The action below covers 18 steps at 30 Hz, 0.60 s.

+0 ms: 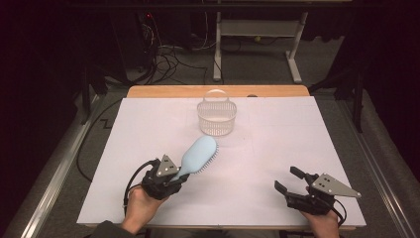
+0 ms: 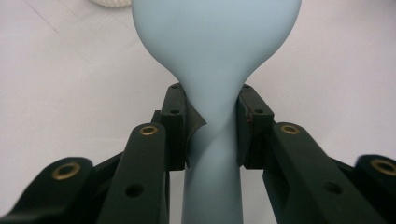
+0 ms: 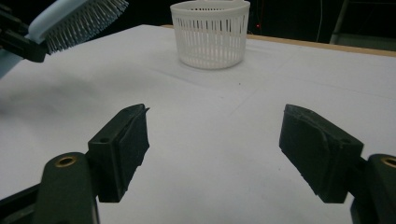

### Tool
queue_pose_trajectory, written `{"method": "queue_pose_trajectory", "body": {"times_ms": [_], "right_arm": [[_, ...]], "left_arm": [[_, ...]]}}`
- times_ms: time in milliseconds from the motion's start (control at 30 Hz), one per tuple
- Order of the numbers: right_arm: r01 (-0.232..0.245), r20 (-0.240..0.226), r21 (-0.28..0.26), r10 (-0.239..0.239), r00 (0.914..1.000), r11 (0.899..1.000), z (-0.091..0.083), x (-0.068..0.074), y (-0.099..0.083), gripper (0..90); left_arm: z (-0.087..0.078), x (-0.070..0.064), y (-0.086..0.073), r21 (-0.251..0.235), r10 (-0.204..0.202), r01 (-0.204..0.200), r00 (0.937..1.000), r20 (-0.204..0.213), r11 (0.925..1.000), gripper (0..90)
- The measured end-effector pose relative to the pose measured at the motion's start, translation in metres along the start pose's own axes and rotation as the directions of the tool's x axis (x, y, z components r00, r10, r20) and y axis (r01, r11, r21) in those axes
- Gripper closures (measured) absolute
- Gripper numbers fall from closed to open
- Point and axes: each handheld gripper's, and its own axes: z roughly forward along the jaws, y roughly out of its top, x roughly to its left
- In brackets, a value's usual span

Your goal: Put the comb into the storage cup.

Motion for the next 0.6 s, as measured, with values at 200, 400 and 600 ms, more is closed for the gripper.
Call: {"method": "queue_pose_trajectory", "body": {"times_ms": [200,400,600], "right_arm": [[-0.017,-0.026,-0.009,0.017,0.9995,1.000,0.003,0.005,0.004,24.5],[-0.039,-0.049,-0.031,0.038,0.9981,0.999,0.008,0.013,0.008,24.7],[-0.046,-0.089,-0.033,0.043,0.9951,0.998,0.018,0.025,0.012,24.7]], "left_arm": [[0.005,-0.002,-0.008,-0.009,-0.019,0.019,0.9998,0.008,0.9998,69.3],[0.007,-0.006,-0.011,-0.006,-0.005,0.005,1.0000,0.003,1.0000,69.3],[0.008,-0.011,-0.009,-0.018,0.020,-0.021,0.9998,-0.002,0.9996,69.3]]}}
